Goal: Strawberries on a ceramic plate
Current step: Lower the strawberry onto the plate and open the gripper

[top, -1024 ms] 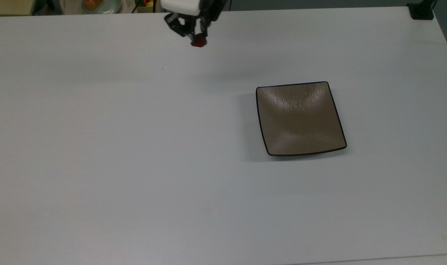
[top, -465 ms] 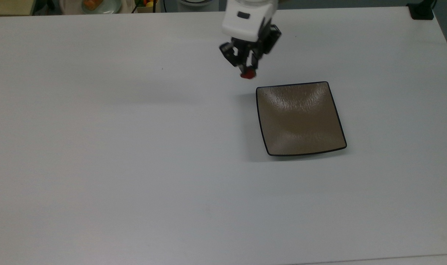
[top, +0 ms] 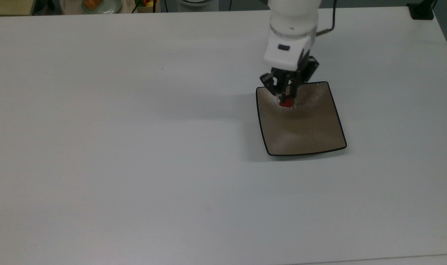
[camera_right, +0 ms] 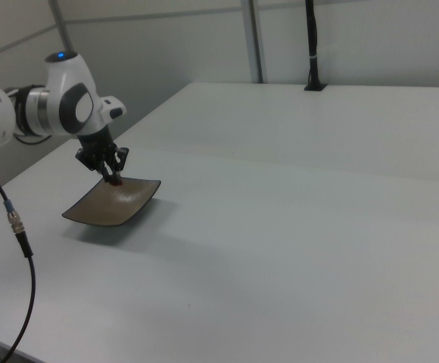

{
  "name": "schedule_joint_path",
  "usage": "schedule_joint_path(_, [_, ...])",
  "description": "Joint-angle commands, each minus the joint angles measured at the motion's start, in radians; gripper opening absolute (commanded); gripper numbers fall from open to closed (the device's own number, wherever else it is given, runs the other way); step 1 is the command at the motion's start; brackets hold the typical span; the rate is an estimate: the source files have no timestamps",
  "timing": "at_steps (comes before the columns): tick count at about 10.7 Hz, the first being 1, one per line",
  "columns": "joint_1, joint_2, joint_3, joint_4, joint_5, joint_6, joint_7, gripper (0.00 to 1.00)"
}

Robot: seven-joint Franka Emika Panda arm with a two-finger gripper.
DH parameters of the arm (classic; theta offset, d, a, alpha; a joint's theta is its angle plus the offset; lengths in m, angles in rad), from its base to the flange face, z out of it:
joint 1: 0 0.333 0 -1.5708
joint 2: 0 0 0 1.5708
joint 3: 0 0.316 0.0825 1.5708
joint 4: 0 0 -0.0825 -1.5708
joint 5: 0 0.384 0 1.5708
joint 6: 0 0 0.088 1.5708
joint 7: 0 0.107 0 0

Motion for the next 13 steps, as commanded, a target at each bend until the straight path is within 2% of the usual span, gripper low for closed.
schedule_joint_path(1, [0.035,0.078,-0.002,0.000,0.009,0.115,0.031,0.12])
schedule_joint_path(6, [0.049,0.118,-0.002,-0.019,0.009,0.205,0.031,0.16])
schedule_joint_path(8, [0.050,0.119,-0.001,-0.031,0.006,0.205,0.030,0.23])
schedule_joint_path(9, [0.050,0.119,-0.001,-0.036,0.006,0.205,0.030,0.35])
schedule_joint_path(10, [0.049,0.119,-0.001,-0.039,0.006,0.205,0.031,0.52])
schedule_joint_path(12, [0.050,0.116,-0.001,-0.049,0.006,0.205,0.031,0.94])
schedule_joint_path(13, [0.052,0.112,-0.001,-0.049,-0.008,0.199,0.030,1.00])
